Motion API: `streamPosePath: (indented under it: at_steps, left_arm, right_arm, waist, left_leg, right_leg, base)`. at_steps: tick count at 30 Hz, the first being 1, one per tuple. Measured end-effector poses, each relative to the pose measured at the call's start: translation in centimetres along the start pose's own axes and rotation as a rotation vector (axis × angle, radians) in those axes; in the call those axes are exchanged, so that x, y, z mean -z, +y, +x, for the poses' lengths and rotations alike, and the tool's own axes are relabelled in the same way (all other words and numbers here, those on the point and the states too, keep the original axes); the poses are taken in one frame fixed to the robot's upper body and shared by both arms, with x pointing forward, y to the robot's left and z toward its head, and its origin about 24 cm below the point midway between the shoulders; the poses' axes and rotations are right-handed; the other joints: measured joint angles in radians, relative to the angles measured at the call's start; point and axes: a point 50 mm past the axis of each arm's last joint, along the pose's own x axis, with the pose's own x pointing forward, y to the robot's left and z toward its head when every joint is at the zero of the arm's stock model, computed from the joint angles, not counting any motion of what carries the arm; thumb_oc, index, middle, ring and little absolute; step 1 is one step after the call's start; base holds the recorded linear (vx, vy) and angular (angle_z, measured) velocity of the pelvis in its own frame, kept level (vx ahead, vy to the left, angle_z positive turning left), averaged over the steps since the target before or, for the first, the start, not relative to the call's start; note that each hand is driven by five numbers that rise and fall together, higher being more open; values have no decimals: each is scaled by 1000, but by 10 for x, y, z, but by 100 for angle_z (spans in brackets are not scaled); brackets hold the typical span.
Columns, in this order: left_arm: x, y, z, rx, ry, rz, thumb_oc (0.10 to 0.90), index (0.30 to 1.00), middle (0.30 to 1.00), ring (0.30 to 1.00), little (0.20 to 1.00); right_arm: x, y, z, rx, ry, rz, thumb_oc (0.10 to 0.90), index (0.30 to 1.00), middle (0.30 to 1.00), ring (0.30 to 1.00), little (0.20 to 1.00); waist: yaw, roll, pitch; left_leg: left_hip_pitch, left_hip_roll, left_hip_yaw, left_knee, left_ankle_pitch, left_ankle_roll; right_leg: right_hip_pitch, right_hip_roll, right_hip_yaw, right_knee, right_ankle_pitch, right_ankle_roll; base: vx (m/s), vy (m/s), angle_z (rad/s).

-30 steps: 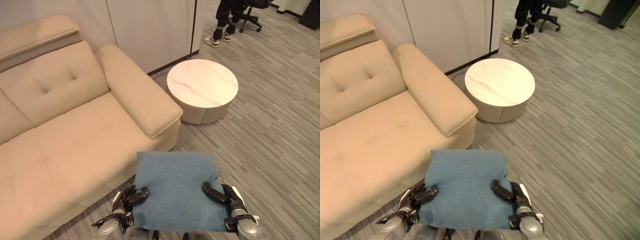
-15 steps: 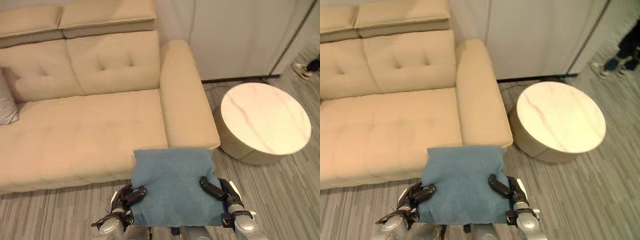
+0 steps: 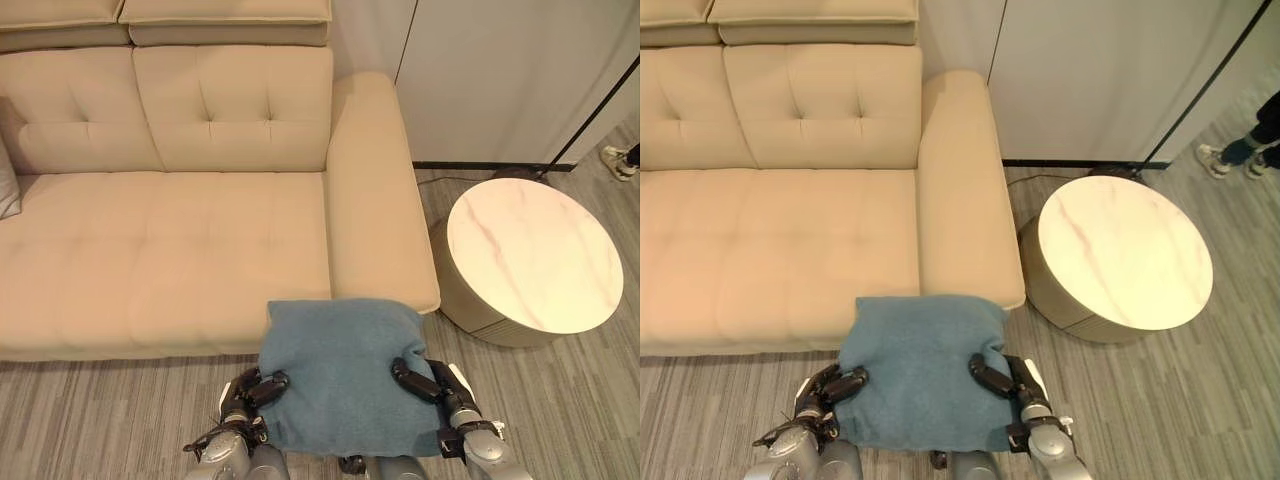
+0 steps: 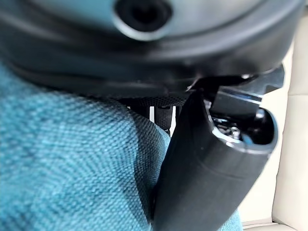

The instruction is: Pick up all the scattered cushions and arrange them neatly on the sofa.

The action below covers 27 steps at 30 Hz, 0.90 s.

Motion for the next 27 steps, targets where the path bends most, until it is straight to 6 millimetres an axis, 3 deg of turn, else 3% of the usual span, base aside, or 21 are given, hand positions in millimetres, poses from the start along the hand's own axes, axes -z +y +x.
streamPosePath:
  at_steps: [1,4,5,6,9,10,12,13,15,16,18,19,20,21,22,24,27]
  left_arm:
    - [6,-5,-1,14,18,-10,400,300,300,300,300]
    - [9,-2,-2,12,29,15,400,300,300,300,300]
    - [7,2,-1,4,23,33,400,300,300,300,300]
    - [1,5,0,0,6,55,400,300,300,300,300]
    - [-13,10,5,-23,-39,108,400,300,300,300,300]
    - [-17,11,6,-28,-53,124,400,300,300,300,300]
    - [-23,13,8,-35,-74,133,400,300,300,300,300]
    - [-25,16,7,-47,-81,135,400,300,300,300,300]
    - [-25,20,6,-71,-82,135,400,300,300,300,300]
    - [-25,21,6,-74,-84,132,400,300,300,300,300]
    - [-22,21,4,-76,-80,126,400,300,300,300,300]
    - [-23,24,5,-85,-81,127,400,300,300,300,300]
    - [-20,21,4,-83,-72,117,400,300,300,300,300]
    - [-15,17,2,-71,-63,100,400,300,300,300,300]
    - [-13,13,1,-60,-58,96,400,300,300,300,300]
    - [-15,12,2,-56,-64,96,400,300,300,300,300]
    - [-11,20,-1,-75,-52,101,400,300,300,300,300]
  right_arm:
    - [7,-5,-4,8,23,-17,400,300,300,300,300]
    - [14,3,-9,-6,44,-4,400,300,300,300,300]
    - [14,7,-9,-14,43,-6,400,300,300,300,300]
    - [12,12,-8,-28,36,-3,400,300,300,300,300]
    - [10,24,-8,-55,31,10,400,300,300,300,300]
    - [12,26,-9,-61,35,11,400,300,300,300,300]
    - [11,29,-8,-71,31,12,400,300,300,300,300]
    - [7,33,-6,-88,18,5,400,300,300,300,300]
    - [1,37,-4,-108,-2,-4,400,300,300,300,300]
    - [1,38,-3,-111,-3,-6,400,300,300,300,300]
    - [1,38,-4,-117,-2,-18,400,300,300,300,300]
    - [0,37,-2,-118,-8,-39,400,300,300,300,300]
    - [1,33,-3,-114,-4,-54,400,300,300,300,300]
    - [3,27,-4,-105,0,-79,400,300,300,300,300]
    - [4,26,-4,-101,1,-86,400,300,300,300,300]
    - [2,28,-4,-105,-5,-95,400,300,300,300,300]
    - [-2,30,-2,-118,-25,-115,400,300,300,300,300]
  waist:
    - [-9,19,-17]
    - [-12,-42,-53]
    - [-11,-62,-62]
    - [-11,-81,-68]
    - [-8,-89,-71]
    - [-22,-88,-71]
    - [-28,-86,-69]
    - [-23,-87,-70]
    - [-32,-86,-69]
    - [-37,-85,-68]
    - [-47,-73,-67]
    - [-56,-91,-52]
    - [-60,-90,-53]
    - [-71,-71,-57]
    - [-78,-69,-56]
    - [-69,-78,-57]
    - [-46,-70,-47]
  left_leg:
    - [8,-17,-9,-5,15,9]
    - [13,-107,52,28,114,-3]
    - [18,-133,74,37,117,-12]
    - [14,-156,92,51,104,4]
    - [2,-183,111,123,36,41]
    - [15,-192,91,102,44,47]
    - [35,-198,75,52,63,69]
    - [59,-200,70,4,85,83]
    - [85,-200,61,-51,115,69]
    - [89,-203,56,-63,116,68]
    - [117,-198,46,-113,120,60]
    - [101,-233,52,-20,97,75]
    - [103,-261,60,43,64,90]
    - [120,-272,73,49,14,92]
    - [125,-280,44,28,33,69]
    - [137,-286,29,6,51,65]
    - [134,-268,34,67,45,34]
  right_leg:
    - [11,-14,4,7,-14,28]
    - [25,-129,35,-5,-27,87]
    - [25,-165,31,-4,-8,80]
    - [23,-193,25,-7,8,84]
    - [29,-211,23,-6,83,78]
    - [27,-218,26,11,105,75]
    - [1,-202,27,28,73,97]
    - [-13,-161,24,-12,50,116]
    - [-25,-89,3,-110,62,111]
    - [-22,-69,-7,-131,103,75]
    - [15,-61,-55,-181,128,72]
    - [27,-90,-78,-170,128,60]
    - [35,-100,-83,-159,122,69]
    - [38,-92,-90,-137,105,84]
    - [42,-90,-92,-123,86,82]
    - [39,-91,-88,-104,64,76]
    - [41,-67,-78,-64,32,29]
  base:
    - [275,344,-9]
    - [239,355,-10]
    - [139,306,-14]
    - [95,213,-18]
    - [223,256,-12]
    - [208,180,23]
    - [233,169,24]
    - [248,143,3]
    - [275,116,14]
    - [208,73,43]
    - [275,95,35]
    - [363,76,24]
    - [270,-7,40]
    - [264,-41,51]
    - [234,-37,56]
    - [191,-37,31]
    - [91,-13,6]
